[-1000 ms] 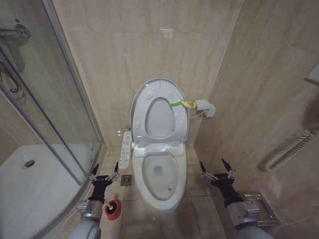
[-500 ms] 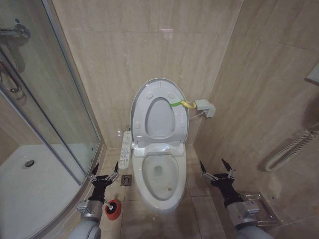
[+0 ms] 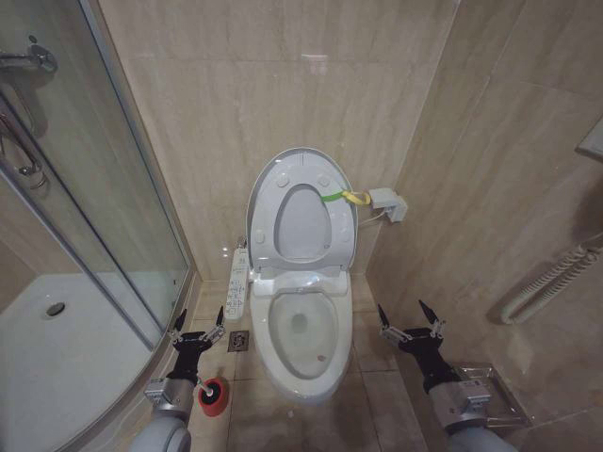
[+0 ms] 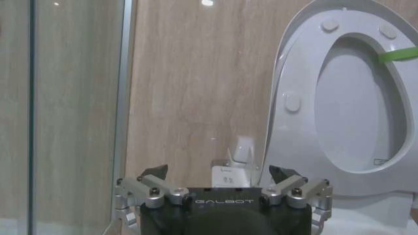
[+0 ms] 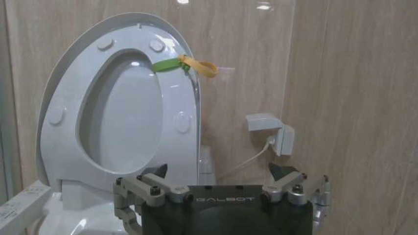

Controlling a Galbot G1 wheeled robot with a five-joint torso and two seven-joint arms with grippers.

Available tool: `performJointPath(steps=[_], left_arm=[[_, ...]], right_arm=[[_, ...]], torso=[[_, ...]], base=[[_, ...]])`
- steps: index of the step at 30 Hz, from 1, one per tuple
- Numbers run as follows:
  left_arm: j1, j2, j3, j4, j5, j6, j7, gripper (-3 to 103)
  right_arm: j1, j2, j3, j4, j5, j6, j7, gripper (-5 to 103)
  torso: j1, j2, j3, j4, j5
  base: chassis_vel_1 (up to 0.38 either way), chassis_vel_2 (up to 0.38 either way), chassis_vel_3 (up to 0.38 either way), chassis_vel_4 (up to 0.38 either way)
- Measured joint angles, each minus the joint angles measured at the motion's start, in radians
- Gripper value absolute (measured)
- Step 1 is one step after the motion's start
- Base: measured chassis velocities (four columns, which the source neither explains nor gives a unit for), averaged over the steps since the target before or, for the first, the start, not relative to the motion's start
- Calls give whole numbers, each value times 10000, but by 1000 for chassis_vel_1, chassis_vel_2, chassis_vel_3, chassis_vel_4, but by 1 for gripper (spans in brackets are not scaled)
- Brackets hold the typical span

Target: Open the toilet lid, clean the toilet bowl with a toilet brush, close the toilet lid, and flush.

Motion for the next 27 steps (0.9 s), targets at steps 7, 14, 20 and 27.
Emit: performJointPath(steps=[7,14,20,27], left_arm=[[0,0,0,0,0,0,0,100],[0,0,0,0,0,0,0,100],[0,0,0,0,0,0,0,100],[0,0,0,0,0,0,0,100]], right_arm=[[0,0,0,0,0,0,0,100],[0,0,0,0,0,0,0,100],[0,0,0,0,0,0,0,100],[0,0,0,0,0,0,0,100]], torso=[[0,0,0,0,0],[0,0,0,0,0],[0,0,0,0,0],[0,0,0,0,0]], base=[[0,0,0,0],[0,0,0,0],[0,0,0,0],[0,0,0,0]])
